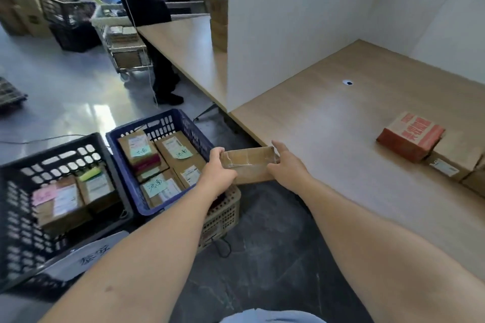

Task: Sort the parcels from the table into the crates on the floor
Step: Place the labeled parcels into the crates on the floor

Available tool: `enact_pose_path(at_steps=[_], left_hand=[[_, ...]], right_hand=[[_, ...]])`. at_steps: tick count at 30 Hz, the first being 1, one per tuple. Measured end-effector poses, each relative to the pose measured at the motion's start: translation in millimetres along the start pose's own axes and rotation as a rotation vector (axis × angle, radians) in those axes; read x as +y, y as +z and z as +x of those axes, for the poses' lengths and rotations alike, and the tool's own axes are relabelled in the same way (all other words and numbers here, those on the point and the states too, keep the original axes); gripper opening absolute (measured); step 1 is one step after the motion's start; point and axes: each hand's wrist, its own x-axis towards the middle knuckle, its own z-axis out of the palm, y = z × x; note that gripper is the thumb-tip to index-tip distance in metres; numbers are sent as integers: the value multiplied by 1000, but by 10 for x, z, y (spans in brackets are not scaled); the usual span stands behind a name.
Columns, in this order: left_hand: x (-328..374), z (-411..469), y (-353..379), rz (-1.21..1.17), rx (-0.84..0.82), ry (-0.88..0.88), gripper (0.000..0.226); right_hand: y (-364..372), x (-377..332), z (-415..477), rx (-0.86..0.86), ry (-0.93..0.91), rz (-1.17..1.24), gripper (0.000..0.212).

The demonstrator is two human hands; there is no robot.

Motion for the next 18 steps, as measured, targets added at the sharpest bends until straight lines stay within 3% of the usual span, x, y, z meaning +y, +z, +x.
enact_pose_path(at_steps=[6,15,18], left_hand=[[-355,158,-411,-81,101,-98,42],[-586,637,-839,-73,267,-208,22],[-598,896,-1016,-12,330,-224,16]], right_hand=[[425,-358,258,-126,-75,-2,64],[915,-751,1024,-169,-101,33,15],[1070,-911,1410,-204,-129,23,12]])
